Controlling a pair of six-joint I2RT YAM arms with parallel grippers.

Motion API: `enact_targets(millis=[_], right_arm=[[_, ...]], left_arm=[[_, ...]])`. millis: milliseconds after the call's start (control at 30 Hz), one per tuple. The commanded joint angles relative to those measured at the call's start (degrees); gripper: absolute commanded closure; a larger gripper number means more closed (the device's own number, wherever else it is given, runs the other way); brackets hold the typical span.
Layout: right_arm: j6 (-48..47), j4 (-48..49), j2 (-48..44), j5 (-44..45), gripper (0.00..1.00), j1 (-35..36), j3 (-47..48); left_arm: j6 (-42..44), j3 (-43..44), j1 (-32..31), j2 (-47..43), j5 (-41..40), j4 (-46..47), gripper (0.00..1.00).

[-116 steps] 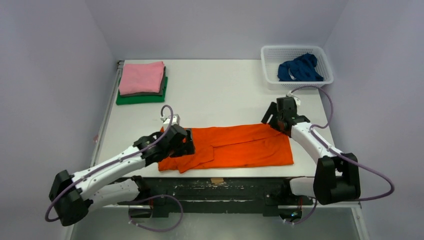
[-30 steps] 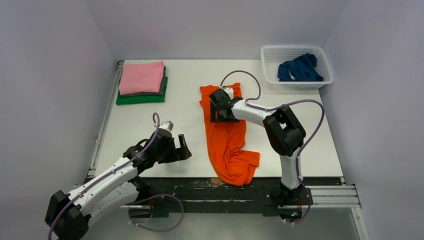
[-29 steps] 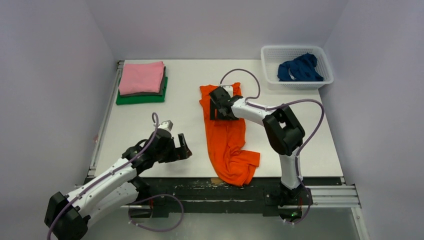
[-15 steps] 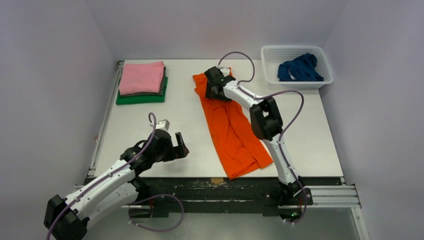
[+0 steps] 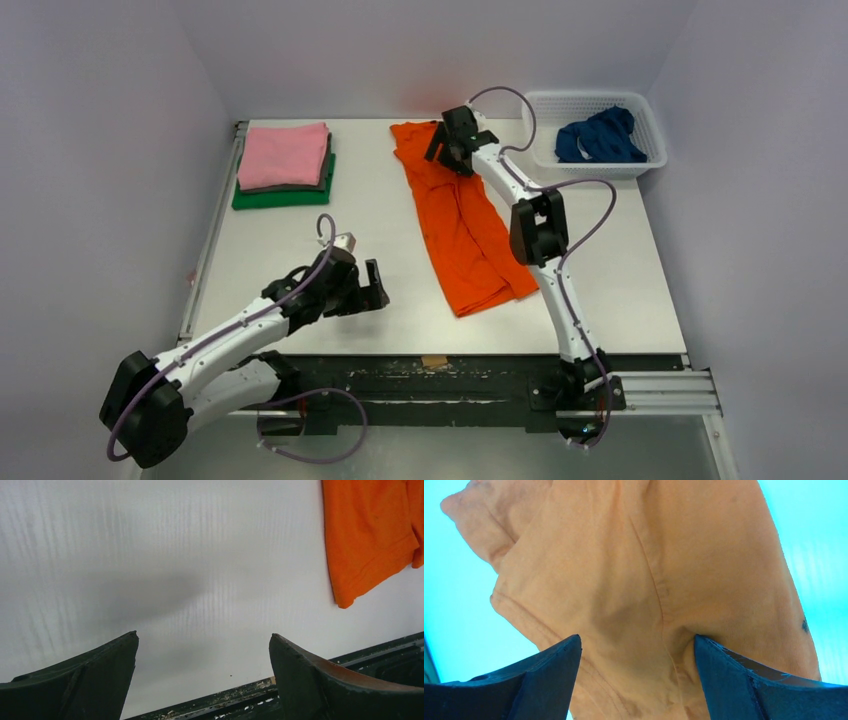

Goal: Fold and stack the t-shirts
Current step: Rotate the tshirt 90 degrees

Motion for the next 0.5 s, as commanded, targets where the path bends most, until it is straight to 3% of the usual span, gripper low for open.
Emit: enact_targets(millis=[0,200,300,467], right_arm=[[-6.18,3.32,-6.66,-6.75,0.18,-0.27,-3.04],[-11.46,4.53,-28.19,-4.01,0.14,-0.64,-21.61],[-10.52,8.25,-40.79,-0.58,0.13,-1.23,-40.28],[-5.61,14.9,-60.01,-0.59,0.15,-5.51,-71.4]], left_arm=[[0.04,2.42,-0.88,2.42,7.73,8.2,0.0],[-1.43,7.18,-7.72,8.42,6.96,10.32,0.0],[-2.72,10.98,-13.28,15.45,6.58,13.93,0.01],[-4.45,20.34,-18.95,28.61,7.64,14.96,0.13]])
